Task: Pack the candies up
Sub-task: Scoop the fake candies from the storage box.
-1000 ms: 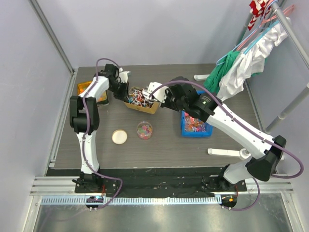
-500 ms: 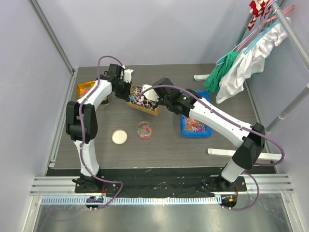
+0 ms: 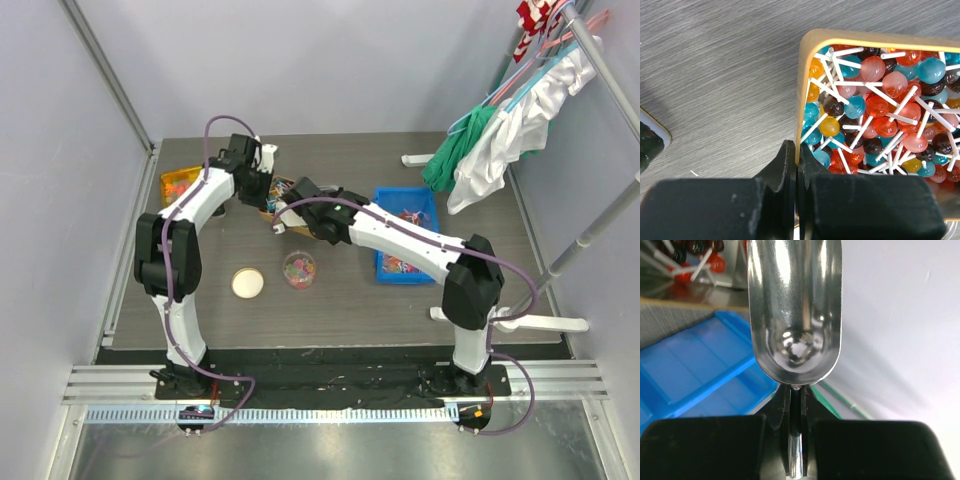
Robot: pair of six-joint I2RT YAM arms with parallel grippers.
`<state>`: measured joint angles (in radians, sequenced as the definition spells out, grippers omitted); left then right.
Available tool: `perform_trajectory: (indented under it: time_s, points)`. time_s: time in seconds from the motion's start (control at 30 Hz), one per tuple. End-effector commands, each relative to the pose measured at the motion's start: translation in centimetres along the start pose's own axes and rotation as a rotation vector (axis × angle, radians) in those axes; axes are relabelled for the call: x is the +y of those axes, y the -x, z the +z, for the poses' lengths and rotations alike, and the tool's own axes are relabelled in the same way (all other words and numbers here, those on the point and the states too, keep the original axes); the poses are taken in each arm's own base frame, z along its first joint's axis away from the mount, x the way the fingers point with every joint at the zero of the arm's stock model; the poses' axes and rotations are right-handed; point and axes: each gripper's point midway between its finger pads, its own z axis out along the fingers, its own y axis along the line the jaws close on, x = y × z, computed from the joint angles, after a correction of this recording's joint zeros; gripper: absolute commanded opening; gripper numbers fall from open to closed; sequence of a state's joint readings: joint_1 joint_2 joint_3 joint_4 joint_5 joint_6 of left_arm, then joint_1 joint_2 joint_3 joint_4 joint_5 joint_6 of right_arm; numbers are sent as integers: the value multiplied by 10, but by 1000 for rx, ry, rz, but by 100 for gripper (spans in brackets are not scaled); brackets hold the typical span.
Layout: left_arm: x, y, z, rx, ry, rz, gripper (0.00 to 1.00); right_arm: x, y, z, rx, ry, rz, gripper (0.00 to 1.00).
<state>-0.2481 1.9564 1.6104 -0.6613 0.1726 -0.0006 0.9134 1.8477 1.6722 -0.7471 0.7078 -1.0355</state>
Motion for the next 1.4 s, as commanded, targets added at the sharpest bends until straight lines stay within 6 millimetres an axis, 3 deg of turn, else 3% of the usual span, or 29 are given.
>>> perform_trajectory:
  time_s: [0.0, 0.13, 0.47, 0.63, 1.0, 1.37]
  points:
    - [-17, 38, -30, -153, -33, 13, 0, -31, 5, -5, 47, -77, -71, 1]
    - [-20, 37, -32, -155, -43, 12, 0, -31, 11, 2, 79, -61, -122, 1]
    - [-26, 41, -42, -184, -59, 14, 0, -3, 3, 19, 201, 43, -311, 1]
    - [-28, 42, -46, -193, -64, 20, 0, 19, 19, 23, 165, 128, -374, 1]
    - [-29, 43, -54, -213, -64, 21, 0, 52, 64, 24, -28, 334, -180, 1]
    - [-26, 46, -59, -231, -38, -2, 0, 85, 90, 30, -18, 320, -55, 1]
